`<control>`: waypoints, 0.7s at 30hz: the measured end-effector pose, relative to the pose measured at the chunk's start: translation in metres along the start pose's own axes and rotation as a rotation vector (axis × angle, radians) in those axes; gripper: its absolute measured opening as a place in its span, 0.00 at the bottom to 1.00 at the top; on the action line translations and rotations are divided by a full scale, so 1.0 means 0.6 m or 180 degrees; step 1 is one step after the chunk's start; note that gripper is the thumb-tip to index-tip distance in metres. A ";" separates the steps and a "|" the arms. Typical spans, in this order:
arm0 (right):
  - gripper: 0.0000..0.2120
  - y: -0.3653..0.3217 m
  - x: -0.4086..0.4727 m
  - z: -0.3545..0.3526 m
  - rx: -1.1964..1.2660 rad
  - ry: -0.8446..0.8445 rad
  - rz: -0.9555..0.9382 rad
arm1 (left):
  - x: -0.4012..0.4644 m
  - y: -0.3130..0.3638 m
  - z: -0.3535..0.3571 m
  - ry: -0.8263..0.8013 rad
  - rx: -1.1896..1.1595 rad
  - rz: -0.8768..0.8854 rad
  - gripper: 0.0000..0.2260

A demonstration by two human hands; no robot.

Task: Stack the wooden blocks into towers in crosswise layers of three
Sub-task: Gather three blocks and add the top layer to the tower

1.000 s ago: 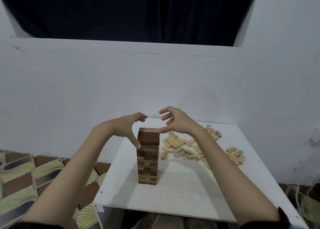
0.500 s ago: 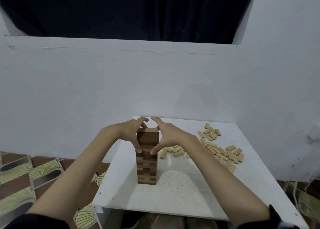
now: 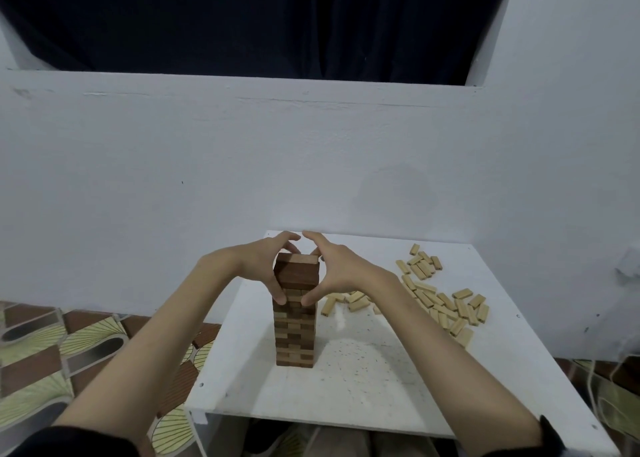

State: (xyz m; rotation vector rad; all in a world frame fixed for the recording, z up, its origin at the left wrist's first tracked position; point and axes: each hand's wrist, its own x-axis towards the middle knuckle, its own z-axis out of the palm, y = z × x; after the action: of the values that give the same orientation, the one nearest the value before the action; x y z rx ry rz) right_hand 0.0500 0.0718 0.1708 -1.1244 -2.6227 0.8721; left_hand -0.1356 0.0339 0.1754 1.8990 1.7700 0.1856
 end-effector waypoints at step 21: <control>0.28 -0.010 0.015 0.100 0.3457 0.1476 0.0197 | 0.023 -0.001 0.109 0.1518 -0.4042 -0.0126 0.35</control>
State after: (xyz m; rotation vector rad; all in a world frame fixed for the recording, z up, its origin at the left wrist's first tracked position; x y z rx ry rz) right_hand 0.0186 0.0478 0.1243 -0.8958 -1.3662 1.5162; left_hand -0.1052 0.0285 0.1163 0.8893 1.3231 1.4383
